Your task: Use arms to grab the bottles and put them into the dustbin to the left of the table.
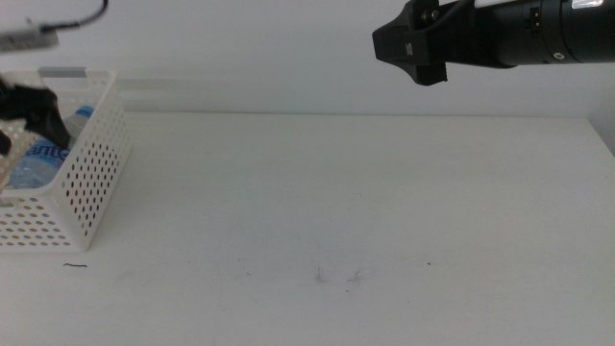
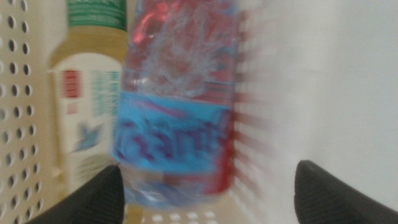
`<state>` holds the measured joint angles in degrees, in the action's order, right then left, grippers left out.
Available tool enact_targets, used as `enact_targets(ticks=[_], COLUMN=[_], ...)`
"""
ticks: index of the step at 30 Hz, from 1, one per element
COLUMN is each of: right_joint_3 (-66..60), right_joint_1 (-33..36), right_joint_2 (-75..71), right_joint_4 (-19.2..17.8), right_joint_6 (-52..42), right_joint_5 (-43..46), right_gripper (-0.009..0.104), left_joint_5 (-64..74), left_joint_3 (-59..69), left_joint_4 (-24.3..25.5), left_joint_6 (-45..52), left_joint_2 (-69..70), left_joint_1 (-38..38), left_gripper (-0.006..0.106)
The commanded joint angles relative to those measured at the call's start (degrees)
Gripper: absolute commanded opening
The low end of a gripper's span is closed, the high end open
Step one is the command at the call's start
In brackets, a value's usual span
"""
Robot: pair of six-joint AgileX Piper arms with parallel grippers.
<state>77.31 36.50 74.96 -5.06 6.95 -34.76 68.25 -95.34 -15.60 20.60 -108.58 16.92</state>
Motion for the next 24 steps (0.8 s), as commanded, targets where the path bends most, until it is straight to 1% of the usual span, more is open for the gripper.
enact_targets(ticks=[1,4,8,11,15,19,21,24], right_joint_3=[-0.45,-0.45,-0.45,-0.45,-0.45,-0.45,-0.45,-0.45], right_joint_1=[0.05,0.05,0.05,0.05,0.05,0.05,0.05,0.05], right_joint_2=[-0.03,-0.03,-0.03,-0.03,-0.03,-0.03,-0.03,-0.03], right_joint_4=[-0.33,-0.33,-0.33,-0.33,-0.33,-0.33,-0.33,-0.33], right_joint_6=[-0.08,-0.08,-0.08,-0.08,-0.08,-0.08,-0.08,-0.08], right_joint_5=[0.21,0.21,0.21,0.21,0.21,0.21,0.21,0.21], right_gripper=[0.087,0.087,0.087,0.087,0.087,0.087,0.087,0.087], left_joint_5=[1.72,1.72,0.75,-3.70,-10.34,-17.95,-22.65,-27.60], left_joint_3=[-0.64,0.25,4.96,10.97,18.76,26.15,29.84,33.76], left_joint_4=[-1.56,-0.56,-1.01,-2.69,-2.52,-2.40,-1.29,2.85], left_joint_6=[-1.65,-4.13,-6.32,-5.95,-5.58,-5.46,-5.82,-11.01], left_joint_2=[4.25,9.12,17.34,25.10,37.39,50.33,55.30,61.32], left_joint_1=[-0.99,-4.16,-9.12,-13.73,-18.99,-21.37,-21.42,-21.42], left_gripper=[0.094,0.094,0.094,0.094,0.094,0.094,0.094,0.094])
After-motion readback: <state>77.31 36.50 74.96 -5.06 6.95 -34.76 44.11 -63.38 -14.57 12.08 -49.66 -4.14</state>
